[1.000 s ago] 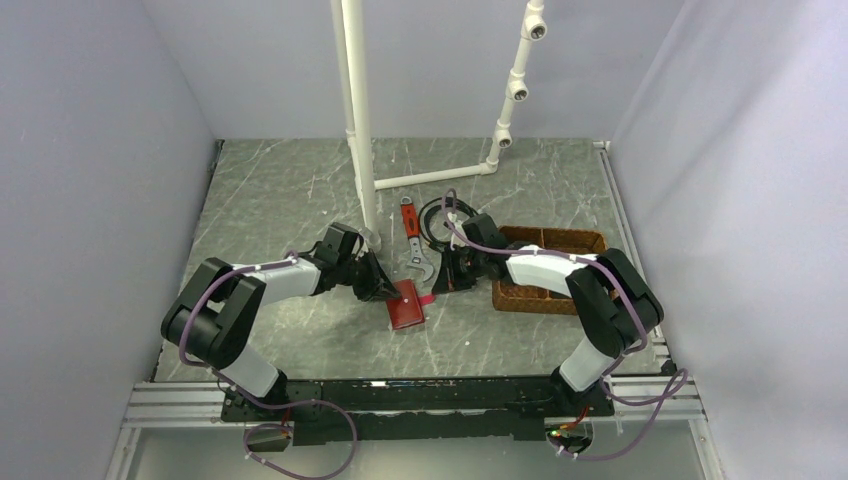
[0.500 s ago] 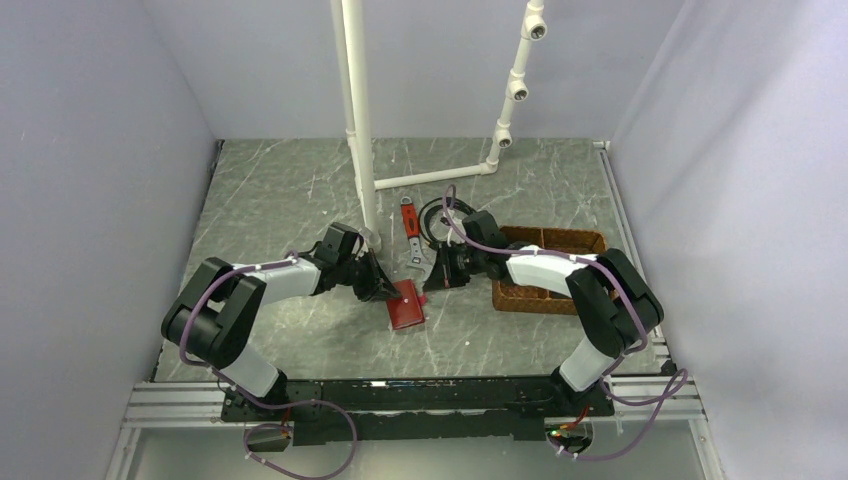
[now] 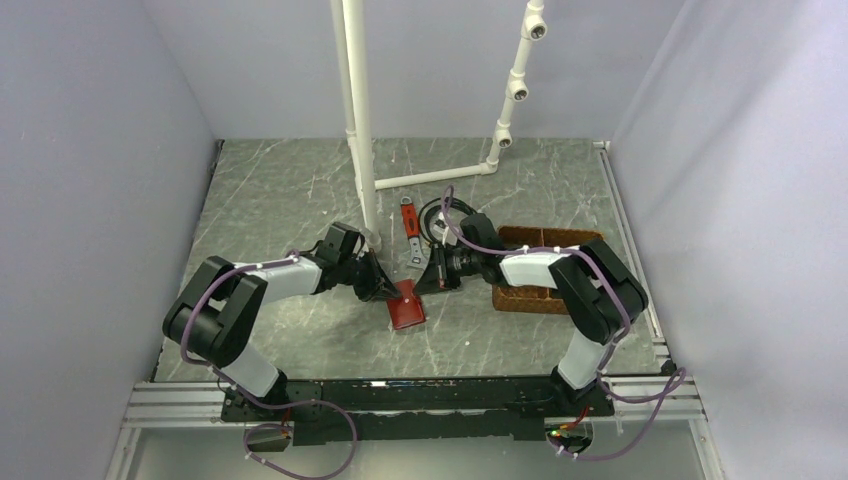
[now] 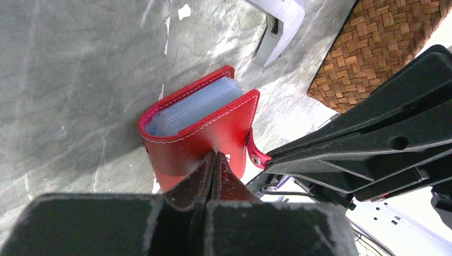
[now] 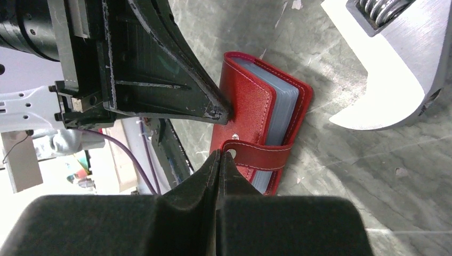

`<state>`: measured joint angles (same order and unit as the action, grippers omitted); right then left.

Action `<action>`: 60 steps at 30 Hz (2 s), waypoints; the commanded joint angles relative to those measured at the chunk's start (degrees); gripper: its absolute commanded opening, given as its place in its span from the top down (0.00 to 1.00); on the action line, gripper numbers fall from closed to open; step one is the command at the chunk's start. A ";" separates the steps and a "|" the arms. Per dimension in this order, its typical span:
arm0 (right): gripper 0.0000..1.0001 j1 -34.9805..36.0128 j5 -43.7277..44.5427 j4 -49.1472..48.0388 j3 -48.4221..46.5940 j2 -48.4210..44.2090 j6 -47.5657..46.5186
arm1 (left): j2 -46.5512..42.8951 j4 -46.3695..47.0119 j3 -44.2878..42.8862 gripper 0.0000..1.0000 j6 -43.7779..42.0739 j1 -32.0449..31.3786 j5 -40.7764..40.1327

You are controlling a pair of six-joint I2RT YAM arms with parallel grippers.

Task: Put the credit cards into the card holder
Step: Close the card holder at the center of the board.

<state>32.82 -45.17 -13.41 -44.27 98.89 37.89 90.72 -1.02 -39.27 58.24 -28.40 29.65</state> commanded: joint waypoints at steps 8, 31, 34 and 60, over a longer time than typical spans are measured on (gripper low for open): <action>1.00 1.16 -4.79 -1.07 -3.88 3.05 -3.24 | 3.07 -3.35 -0.85 1.00 -1.80 -1.74 -2.84; 1.00 2.94 -7.20 2.85 -7.51 7.10 -7.85 | 3.59 -3.56 -1.08 1.00 -1.99 -1.92 -2.67; 1.00 2.95 -7.82 3.03 -7.54 6.93 -8.40 | 3.58 -3.47 -0.97 1.00 -1.99 -1.92 -2.58; 1.00 1.54 -1.72 4.81 -7.14 15.58 -8.44 | 2.46 -3.56 -0.20 1.00 -1.64 -2.18 -2.80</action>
<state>36.07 -55.05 -9.15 -53.28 111.22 29.76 91.39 -2.48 -40.32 58.30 -28.49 29.78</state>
